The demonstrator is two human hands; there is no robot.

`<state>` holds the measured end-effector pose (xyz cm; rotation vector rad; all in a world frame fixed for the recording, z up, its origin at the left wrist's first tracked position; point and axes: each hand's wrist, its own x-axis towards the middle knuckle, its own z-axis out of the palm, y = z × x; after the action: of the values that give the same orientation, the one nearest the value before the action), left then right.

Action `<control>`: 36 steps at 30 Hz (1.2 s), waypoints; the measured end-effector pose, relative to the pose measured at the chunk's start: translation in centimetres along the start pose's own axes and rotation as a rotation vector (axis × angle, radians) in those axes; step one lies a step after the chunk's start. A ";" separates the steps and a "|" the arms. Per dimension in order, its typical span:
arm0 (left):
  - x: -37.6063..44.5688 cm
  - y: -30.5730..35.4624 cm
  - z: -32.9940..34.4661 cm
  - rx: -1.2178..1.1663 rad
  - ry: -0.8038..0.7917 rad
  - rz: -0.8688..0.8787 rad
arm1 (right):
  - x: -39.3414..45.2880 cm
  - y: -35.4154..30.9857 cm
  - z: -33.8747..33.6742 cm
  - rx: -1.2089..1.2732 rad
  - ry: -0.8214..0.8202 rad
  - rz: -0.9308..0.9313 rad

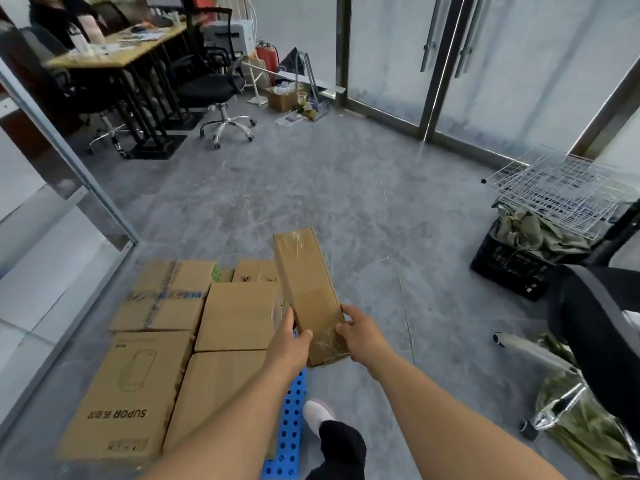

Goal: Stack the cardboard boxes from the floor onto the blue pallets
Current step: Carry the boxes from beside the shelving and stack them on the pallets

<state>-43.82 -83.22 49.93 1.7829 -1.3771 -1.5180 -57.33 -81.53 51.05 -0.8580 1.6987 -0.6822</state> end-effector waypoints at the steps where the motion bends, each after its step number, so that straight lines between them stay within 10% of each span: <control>1: 1.8 0.7 0.1 -0.005 -0.001 -0.002 | 1.8 -0.8 -0.4 -0.005 -0.002 0.004; 36: 41.3 15.2 -2.0 -0.509 0.634 -0.492 | 48.8 -24.5 0.3 -0.687 -0.705 -0.147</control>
<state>-51.78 -125.91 42.56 2.0638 -0.2324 -1.1849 -60.54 -135.54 43.40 -1.4979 1.2085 0.1580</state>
